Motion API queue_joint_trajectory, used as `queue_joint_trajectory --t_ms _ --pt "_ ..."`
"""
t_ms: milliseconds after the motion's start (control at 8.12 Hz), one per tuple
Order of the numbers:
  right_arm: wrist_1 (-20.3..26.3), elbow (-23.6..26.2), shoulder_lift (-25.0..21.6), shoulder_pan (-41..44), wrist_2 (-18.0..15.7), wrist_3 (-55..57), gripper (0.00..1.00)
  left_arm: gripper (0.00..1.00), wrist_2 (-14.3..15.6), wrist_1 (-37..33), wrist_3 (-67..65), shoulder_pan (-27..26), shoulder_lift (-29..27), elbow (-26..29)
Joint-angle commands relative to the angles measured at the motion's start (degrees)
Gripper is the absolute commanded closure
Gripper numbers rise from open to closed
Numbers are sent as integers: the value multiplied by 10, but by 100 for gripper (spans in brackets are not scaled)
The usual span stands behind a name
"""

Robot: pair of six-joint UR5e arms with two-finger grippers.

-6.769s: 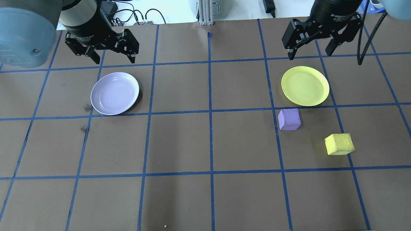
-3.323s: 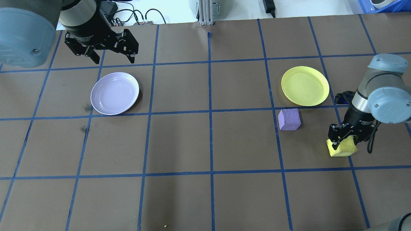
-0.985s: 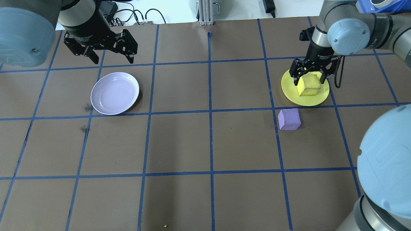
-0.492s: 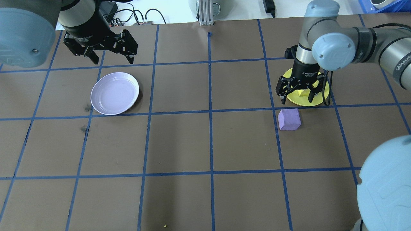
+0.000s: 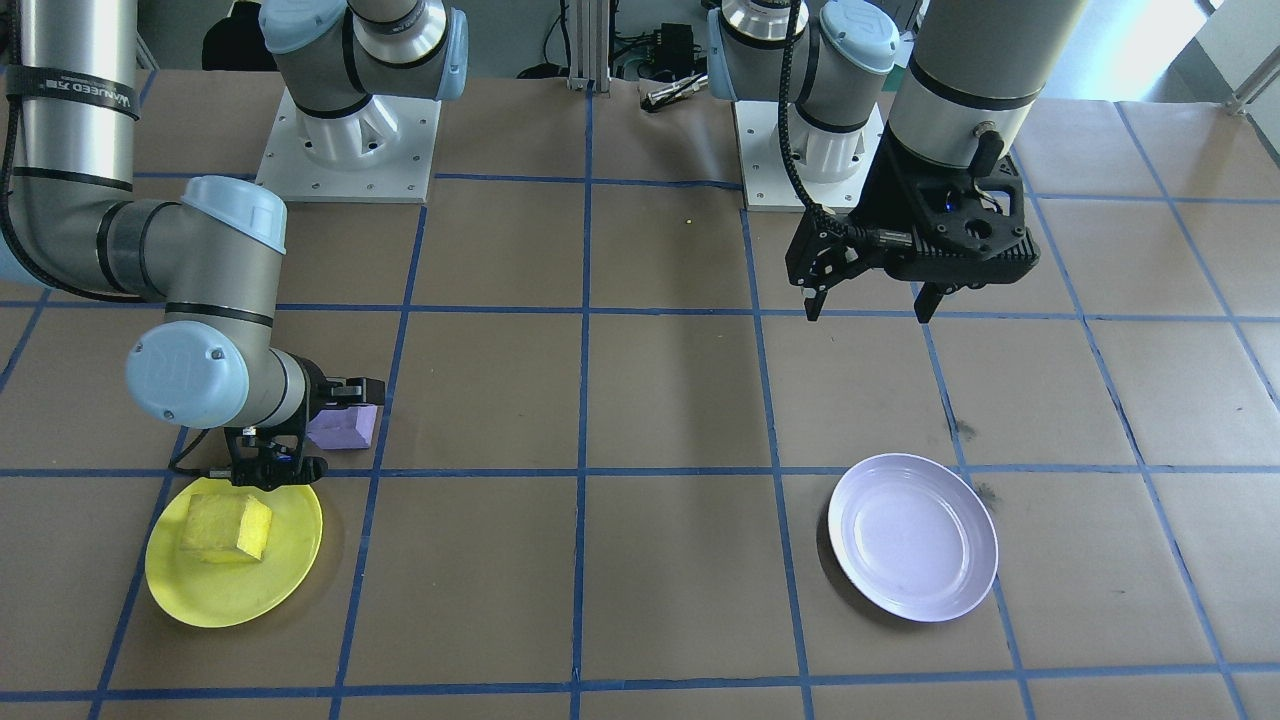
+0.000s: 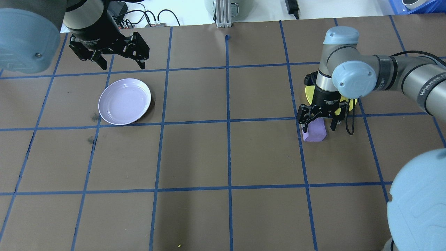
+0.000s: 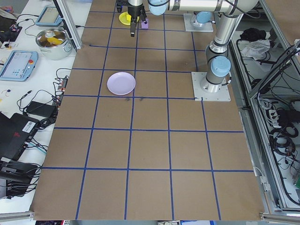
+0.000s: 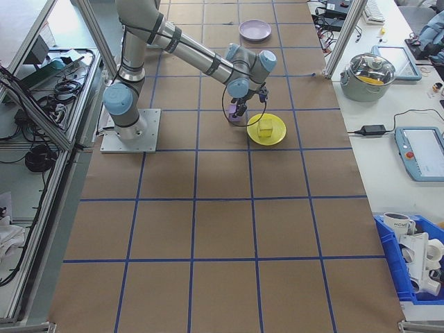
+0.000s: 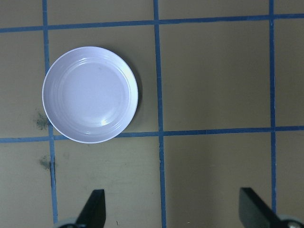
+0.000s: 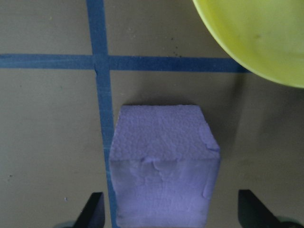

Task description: Sort blocks by color into plates

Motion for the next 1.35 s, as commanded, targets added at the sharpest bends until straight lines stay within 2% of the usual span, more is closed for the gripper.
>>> queue_joint_trajectory --t_ms 0,246,369,492,615,738,985,1231 --pt "-10 12 5 0 2 2 32 0 0 0 0 0 0 0" --pt "-13 14 7 0 2 3 67 0 -1 -3 0 1 0 0" --pt "-14 5 0 2 4 9 67 0 -1 -11 0 0 -1 -1" --pt "-14 1 -5 6 25 12 68 0 -2 -13 -15 -1 -2 -3" --pt "-14 -3 -16 19 53 31 65 0 -4 -13 -28 0 0 -10" --pt "-13 -6 -27 52 69 66 62 0 -4 -5 -25 0 1 -15" --pt "-16 -9 -32 145 81 144 62 0 -2 -11 -24 -1 1 -13" --pt "-38 -42 -29 248 99 205 62 0 -4 -25 -22 0 -5 -15"
